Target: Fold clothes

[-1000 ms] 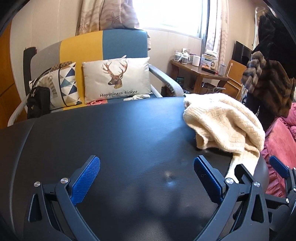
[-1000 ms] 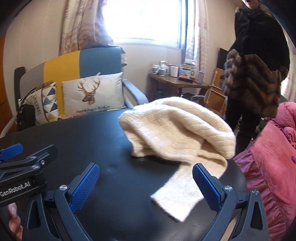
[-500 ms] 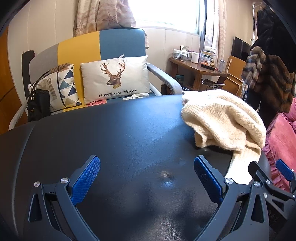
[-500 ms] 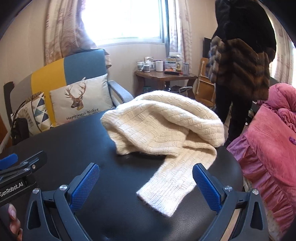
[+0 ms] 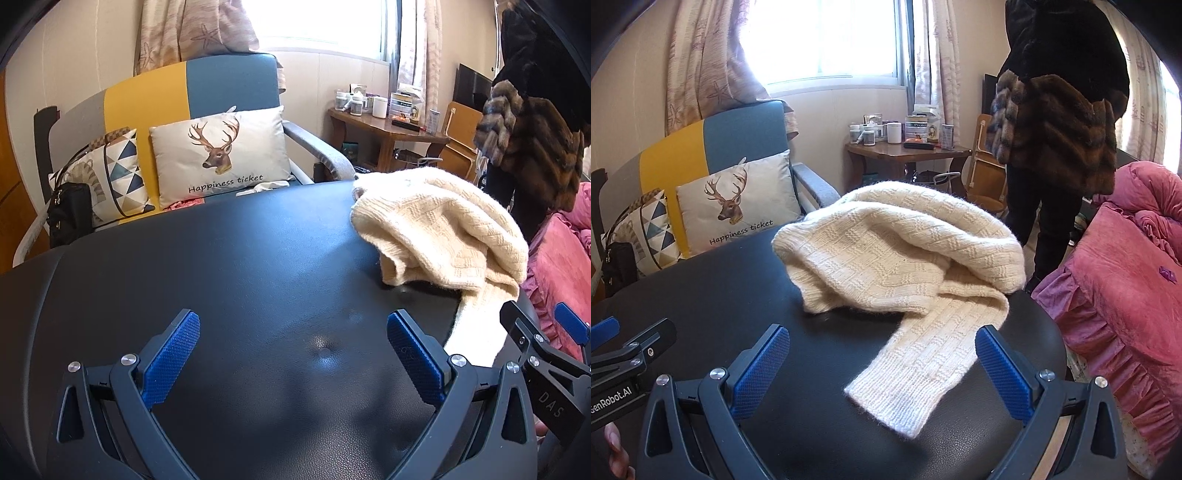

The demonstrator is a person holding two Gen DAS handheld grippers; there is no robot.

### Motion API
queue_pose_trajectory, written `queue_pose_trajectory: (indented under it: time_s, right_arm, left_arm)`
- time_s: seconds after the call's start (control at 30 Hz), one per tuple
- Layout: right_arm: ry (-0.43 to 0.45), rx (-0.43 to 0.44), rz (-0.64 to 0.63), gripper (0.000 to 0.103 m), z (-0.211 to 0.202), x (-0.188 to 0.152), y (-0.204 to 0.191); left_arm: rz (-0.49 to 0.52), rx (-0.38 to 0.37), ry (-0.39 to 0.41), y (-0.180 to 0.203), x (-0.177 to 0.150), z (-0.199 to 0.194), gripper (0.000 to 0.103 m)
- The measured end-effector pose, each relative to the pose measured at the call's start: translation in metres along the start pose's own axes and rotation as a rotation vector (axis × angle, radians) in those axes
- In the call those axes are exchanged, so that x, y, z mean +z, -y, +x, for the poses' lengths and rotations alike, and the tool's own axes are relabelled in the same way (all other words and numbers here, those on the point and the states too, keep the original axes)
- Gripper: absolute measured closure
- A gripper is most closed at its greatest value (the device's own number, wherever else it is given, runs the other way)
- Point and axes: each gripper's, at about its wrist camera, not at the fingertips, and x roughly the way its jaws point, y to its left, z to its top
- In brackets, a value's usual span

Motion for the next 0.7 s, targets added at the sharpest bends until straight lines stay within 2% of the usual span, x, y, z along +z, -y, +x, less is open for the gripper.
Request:
queue_pose_trajectory:
  time_s: [0.3,0.7]
  right_arm:
    - [0.003,-0.02,0.008,0.0,0.001,-0.018,-0.029]
    - [0.009,-0.016,0.013,0.0,0.007,-0.017,-0.022]
  left_arm:
    - [-0.003,-0.008,-0.013,-0.002,-0.003,0.003,0.0]
    - [-0.01,-0.013,-0.021,-0.002,-0.003,0.006,0.0]
